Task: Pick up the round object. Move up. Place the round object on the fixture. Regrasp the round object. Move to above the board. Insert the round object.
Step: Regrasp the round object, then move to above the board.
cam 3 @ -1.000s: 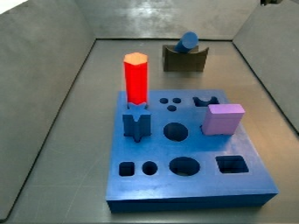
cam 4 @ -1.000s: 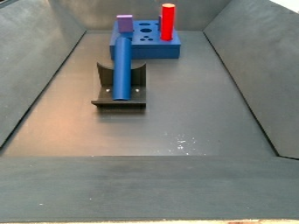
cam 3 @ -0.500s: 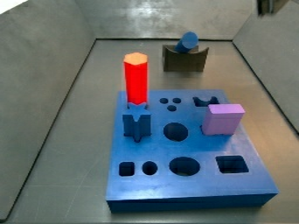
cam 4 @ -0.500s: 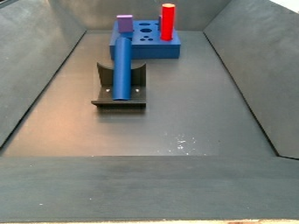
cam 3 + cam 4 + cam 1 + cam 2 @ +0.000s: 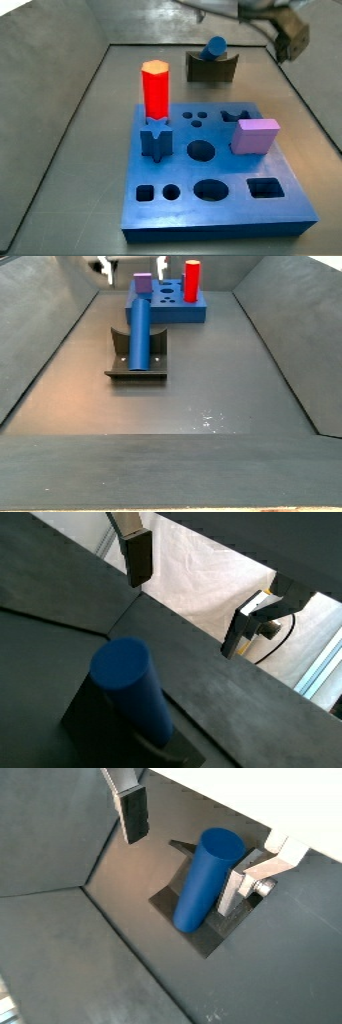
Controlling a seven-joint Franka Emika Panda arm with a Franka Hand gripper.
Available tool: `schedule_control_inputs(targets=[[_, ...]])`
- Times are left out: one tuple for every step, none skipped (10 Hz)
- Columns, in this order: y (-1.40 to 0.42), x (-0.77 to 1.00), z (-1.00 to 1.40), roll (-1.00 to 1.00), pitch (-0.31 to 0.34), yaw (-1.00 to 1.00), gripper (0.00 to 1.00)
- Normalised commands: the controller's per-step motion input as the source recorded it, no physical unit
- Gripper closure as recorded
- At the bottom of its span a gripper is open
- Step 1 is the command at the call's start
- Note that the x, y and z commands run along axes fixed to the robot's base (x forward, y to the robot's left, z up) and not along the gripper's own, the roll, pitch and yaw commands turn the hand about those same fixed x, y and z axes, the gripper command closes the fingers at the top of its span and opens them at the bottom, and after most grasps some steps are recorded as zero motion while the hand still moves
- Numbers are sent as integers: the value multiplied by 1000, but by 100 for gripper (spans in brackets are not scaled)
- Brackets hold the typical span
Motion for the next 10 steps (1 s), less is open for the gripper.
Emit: schedule_control_inputs(targets=[[7,110,-1000,74,-64,10,0],[6,119,-985,73,-48,-2,0],[-4,110,-767,68,-25,-5,0],[-6,100,-609,68,-5,-5,0],[-9,97,-408,71,11,5,0],[-10,89,-267,71,23,16,0],[-11,89,-173,71,23,28,0],[0,0,0,0,0,0,100],[117,366,1000,17,-70,178,100],[116,366,1000,13,-69,173,100]])
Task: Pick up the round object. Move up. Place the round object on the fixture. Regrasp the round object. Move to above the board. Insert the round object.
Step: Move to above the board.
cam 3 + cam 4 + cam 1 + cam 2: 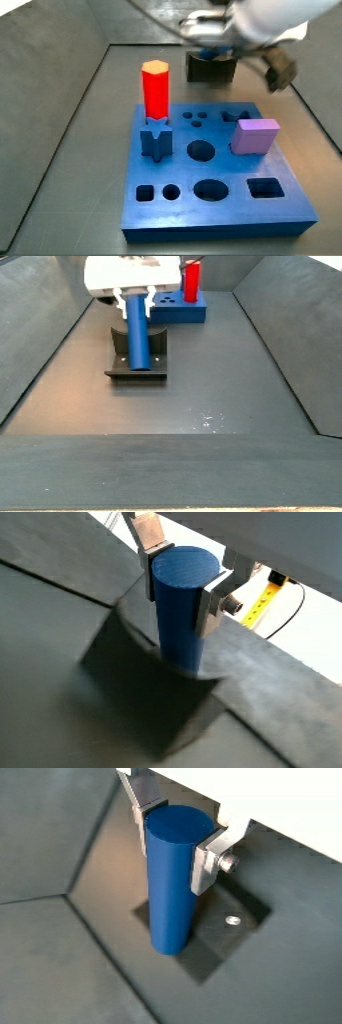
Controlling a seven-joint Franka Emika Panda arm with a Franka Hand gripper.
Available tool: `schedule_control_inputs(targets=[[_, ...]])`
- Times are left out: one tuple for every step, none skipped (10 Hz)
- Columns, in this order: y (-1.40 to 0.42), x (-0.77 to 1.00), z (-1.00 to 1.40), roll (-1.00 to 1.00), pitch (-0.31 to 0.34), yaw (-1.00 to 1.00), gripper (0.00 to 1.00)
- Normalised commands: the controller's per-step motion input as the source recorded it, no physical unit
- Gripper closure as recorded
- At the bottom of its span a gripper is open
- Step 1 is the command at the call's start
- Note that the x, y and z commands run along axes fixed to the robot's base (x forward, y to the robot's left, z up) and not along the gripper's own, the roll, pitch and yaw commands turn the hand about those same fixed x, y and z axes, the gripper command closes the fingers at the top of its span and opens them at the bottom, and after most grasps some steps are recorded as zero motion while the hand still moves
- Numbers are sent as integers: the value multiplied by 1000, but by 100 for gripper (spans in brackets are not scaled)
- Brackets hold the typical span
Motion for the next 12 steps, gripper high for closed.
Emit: schedule_control_inputs(targets=[[107,350,1000,18,-37,101,100],[98,339,1000,22,-28,57,100],[96,329,1000,9,-5,21,100],[91,320,1000,3,17,6,100],[85,309,1000,-1,42,-2,100],[78,293,1000,-4,74,-1,100],[72,284,1000,-6,100,3,100],[68,277,1000,-6,118,9,100],[56,262,1000,-11,142,27,100],[51,254,1000,-15,159,43,100],[39,240,1000,-18,182,67,100],[29,223,1000,-18,182,92,100]])
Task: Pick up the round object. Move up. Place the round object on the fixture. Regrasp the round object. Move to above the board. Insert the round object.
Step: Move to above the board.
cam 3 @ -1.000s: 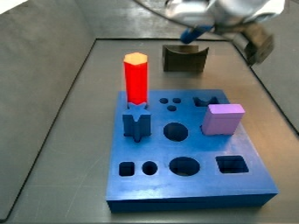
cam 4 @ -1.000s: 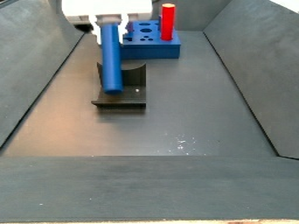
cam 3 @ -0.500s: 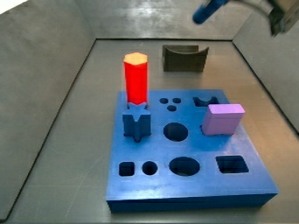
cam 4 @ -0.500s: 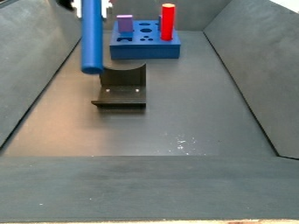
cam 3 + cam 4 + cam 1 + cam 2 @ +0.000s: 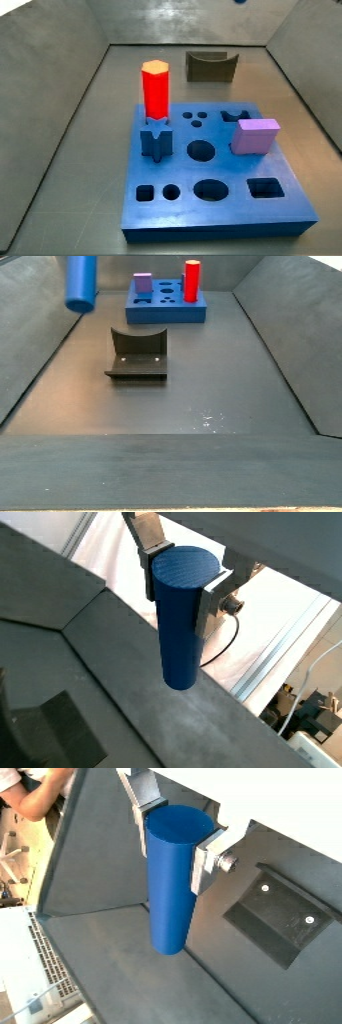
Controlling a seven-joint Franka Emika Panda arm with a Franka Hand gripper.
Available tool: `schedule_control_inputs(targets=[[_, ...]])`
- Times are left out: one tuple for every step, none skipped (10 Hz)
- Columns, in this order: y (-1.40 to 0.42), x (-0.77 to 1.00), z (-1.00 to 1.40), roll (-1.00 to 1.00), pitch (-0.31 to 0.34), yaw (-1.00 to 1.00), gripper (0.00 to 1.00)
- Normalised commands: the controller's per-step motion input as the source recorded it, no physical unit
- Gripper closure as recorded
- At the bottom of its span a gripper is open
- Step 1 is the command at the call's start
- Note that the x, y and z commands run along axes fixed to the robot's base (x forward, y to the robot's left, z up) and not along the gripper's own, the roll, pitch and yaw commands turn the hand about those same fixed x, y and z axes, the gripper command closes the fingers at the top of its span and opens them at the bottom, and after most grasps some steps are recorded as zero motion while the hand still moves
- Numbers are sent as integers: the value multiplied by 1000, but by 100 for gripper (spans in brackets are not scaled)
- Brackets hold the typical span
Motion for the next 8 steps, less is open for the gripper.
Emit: schedule_control_inputs(targets=[[22,215,1000,-20,174,107,100],[7,194,1000,-16,165,129,100],[-7,160,896,-11,156,138,100],[-13,134,786,-8,150,143,100],[-17,98,570,-1,131,146,100],[-21,77,412,6,115,146,100],[-23,61,210,14,92,138,100],[-998,-1000,42,-1000,-11,-102,100]])
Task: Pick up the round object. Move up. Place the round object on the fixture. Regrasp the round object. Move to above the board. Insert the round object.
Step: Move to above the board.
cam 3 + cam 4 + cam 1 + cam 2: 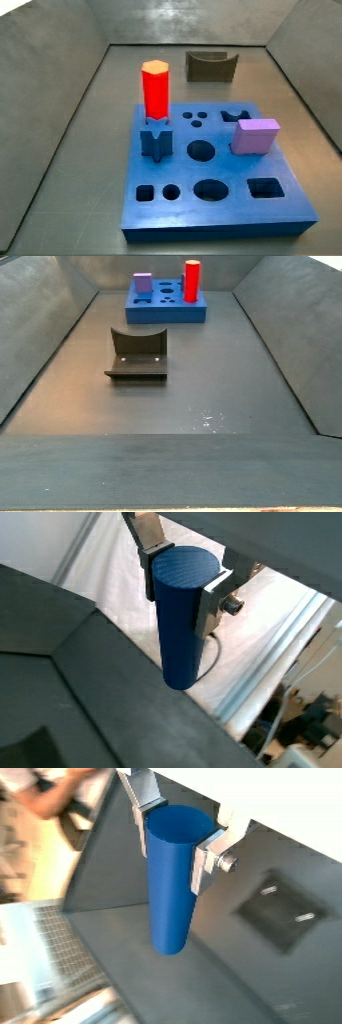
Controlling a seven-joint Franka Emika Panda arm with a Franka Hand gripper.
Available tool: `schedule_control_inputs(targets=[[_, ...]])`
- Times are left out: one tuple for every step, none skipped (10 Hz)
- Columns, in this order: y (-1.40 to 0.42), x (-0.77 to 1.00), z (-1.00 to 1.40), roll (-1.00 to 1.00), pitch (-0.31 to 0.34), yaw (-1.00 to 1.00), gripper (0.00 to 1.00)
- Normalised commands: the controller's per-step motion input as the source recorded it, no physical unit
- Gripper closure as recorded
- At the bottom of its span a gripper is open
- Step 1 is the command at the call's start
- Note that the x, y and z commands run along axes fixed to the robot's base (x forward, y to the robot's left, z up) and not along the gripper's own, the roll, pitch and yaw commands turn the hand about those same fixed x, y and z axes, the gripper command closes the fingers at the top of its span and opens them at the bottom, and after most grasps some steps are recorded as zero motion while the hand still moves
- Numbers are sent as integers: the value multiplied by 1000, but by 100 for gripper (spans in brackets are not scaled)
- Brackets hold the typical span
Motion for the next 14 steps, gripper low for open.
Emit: schedule_control_inputs(targets=[[-983,-1000,41,-1000,-29,-100,100],[-940,-1000,42,-1000,-52,-97,100],[-870,-1000,17,-1000,-83,-94,100],[-850,-1000,31,-1000,-110,-92,100],[-811,-1000,23,-1000,-131,-89,100],[-782,-1000,12,-1000,-140,-87,100],[-716,-1000,25,-1000,-168,-91,100],[-677,-1000,23,-1000,-183,-95,100],[-509,-877,9,-1000,-204,-99,100],[-280,-566,13,-1000,-218,-100,100],[-140,-371,1,-981,-226,-98,100],[-83,-277,-5,-826,-191,-84,100],[-36,-157,2,-517,-119,-48,100],[-23,-99,0,-336,-74,-32,100]])
